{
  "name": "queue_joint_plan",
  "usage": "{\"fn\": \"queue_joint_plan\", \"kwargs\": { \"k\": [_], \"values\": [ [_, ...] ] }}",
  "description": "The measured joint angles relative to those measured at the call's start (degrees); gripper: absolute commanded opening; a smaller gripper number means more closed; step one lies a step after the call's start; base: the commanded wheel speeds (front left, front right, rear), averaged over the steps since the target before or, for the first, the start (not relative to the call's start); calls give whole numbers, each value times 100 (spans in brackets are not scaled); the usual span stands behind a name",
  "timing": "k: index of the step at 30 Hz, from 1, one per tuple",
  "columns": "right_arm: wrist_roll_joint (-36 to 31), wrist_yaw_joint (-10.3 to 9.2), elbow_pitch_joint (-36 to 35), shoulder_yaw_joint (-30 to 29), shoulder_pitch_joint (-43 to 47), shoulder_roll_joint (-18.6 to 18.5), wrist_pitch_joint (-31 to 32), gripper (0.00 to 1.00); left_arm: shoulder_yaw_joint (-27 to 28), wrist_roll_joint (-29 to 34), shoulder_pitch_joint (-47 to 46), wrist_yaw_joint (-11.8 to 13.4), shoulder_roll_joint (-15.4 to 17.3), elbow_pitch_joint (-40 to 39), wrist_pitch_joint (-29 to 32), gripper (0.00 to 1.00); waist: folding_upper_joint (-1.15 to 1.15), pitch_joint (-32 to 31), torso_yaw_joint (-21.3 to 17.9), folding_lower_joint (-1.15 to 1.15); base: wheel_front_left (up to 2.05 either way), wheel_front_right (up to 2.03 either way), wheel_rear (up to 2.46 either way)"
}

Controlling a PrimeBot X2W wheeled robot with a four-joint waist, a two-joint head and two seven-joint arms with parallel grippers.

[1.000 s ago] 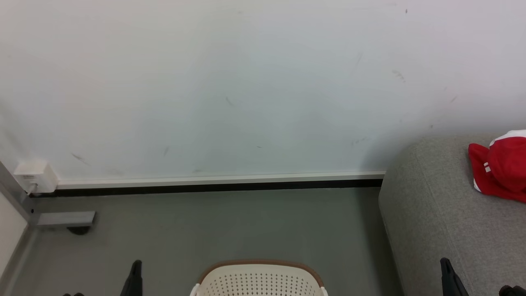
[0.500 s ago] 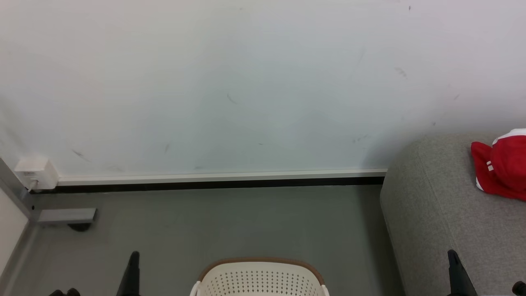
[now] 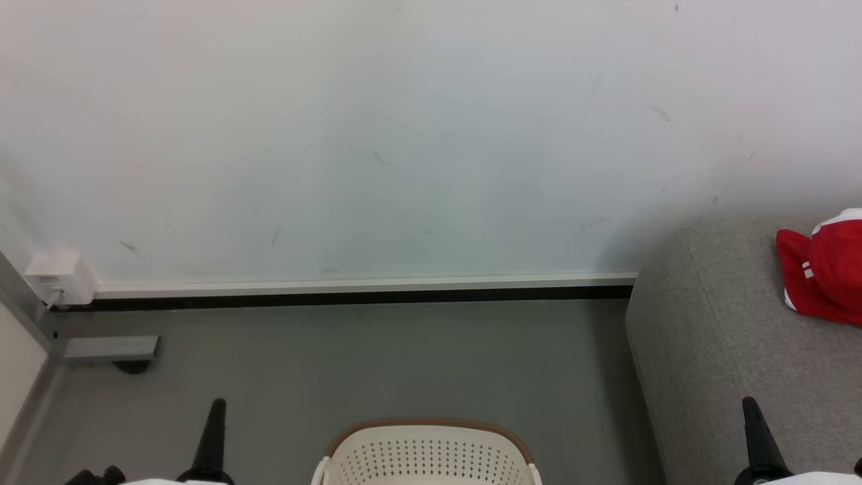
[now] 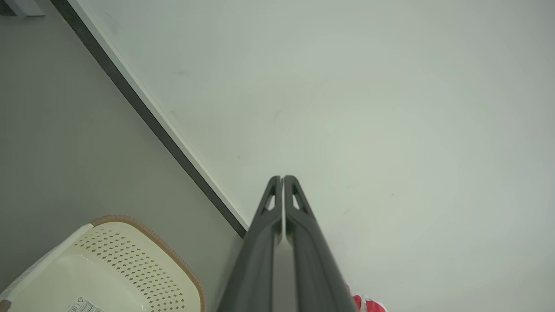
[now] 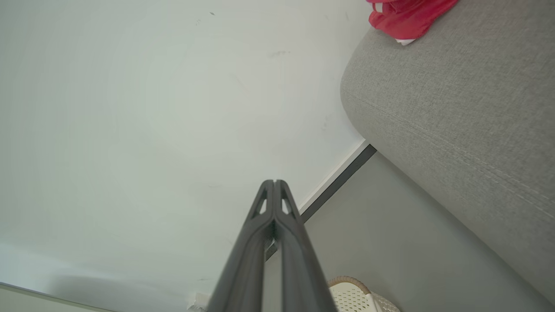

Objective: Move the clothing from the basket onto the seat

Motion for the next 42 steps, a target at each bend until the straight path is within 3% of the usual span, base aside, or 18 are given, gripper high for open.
{"fn": "queue_joint_plan", "kwargs": {
  "k": [42],
  "values": [
    [2181,-1,-219,-313,-301,-2,561,0,163,-1960,-293,0,-11,-169,557,0,0,169,74,0,0,0,0]
  ]
}}
